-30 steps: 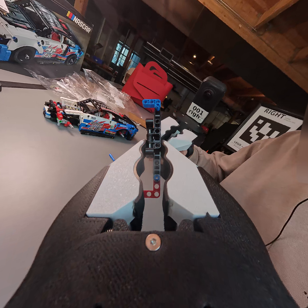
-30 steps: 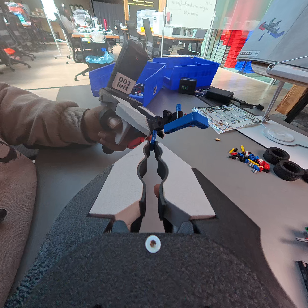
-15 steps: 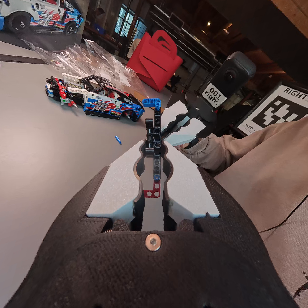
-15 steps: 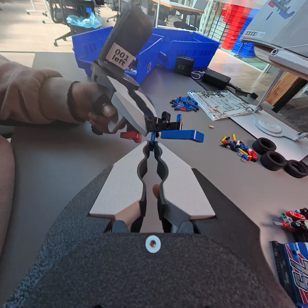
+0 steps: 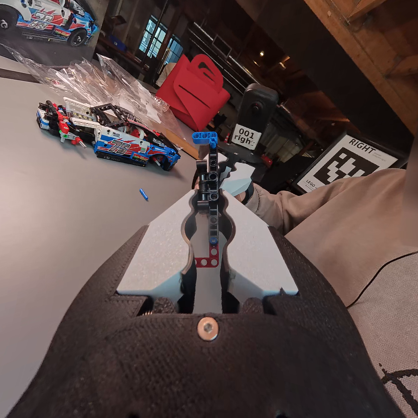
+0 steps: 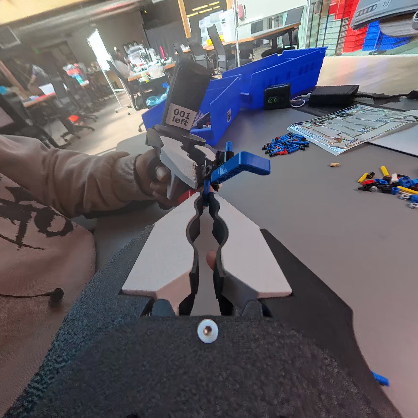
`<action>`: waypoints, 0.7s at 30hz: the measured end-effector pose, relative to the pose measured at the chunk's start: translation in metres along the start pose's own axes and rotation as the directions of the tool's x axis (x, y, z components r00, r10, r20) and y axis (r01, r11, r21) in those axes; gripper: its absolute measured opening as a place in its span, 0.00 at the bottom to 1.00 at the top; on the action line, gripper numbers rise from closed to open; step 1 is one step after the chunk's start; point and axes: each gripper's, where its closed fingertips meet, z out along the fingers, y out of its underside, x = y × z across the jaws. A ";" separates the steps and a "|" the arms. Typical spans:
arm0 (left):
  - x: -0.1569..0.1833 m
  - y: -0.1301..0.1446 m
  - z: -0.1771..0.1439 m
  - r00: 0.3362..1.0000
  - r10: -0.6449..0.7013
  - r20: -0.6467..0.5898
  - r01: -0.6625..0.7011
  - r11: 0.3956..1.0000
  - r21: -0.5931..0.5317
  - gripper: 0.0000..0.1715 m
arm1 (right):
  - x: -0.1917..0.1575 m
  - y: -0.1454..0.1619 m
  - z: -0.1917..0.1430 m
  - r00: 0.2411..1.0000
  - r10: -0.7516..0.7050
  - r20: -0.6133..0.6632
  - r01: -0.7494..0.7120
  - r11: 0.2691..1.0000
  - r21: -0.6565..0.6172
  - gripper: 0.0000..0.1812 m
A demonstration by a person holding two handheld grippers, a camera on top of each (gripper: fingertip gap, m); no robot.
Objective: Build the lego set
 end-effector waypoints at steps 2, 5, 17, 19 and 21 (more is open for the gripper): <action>0.004 -0.003 0.000 1.000 0.013 -0.021 -0.013 1.000 0.005 0.09 | -0.004 -0.004 -0.001 0.992 0.096 0.077 -0.099 0.995 0.029 0.01; 0.010 0.001 -0.001 0.997 0.058 -0.045 -0.059 0.998 -0.024 0.09 | -0.013 -0.003 -0.003 0.956 0.213 0.204 -0.216 0.976 -0.006 0.01; 0.030 0.023 -0.007 0.962 0.116 -0.246 -0.160 0.973 -0.167 0.09 | -0.042 0.009 -0.012 0.788 0.443 0.427 -0.407 0.896 -0.178 0.00; 0.028 0.026 -0.006 0.965 0.124 -0.230 -0.168 0.968 -0.185 0.09 | -0.040 0.012 -0.012 0.798 0.434 0.418 -0.396 0.901 -0.178 0.00; 0.028 0.026 -0.007 0.967 0.111 -0.230 -0.155 0.971 -0.181 0.09 | -0.041 0.013 -0.010 0.808 0.411 0.421 -0.378 0.911 -0.165 0.01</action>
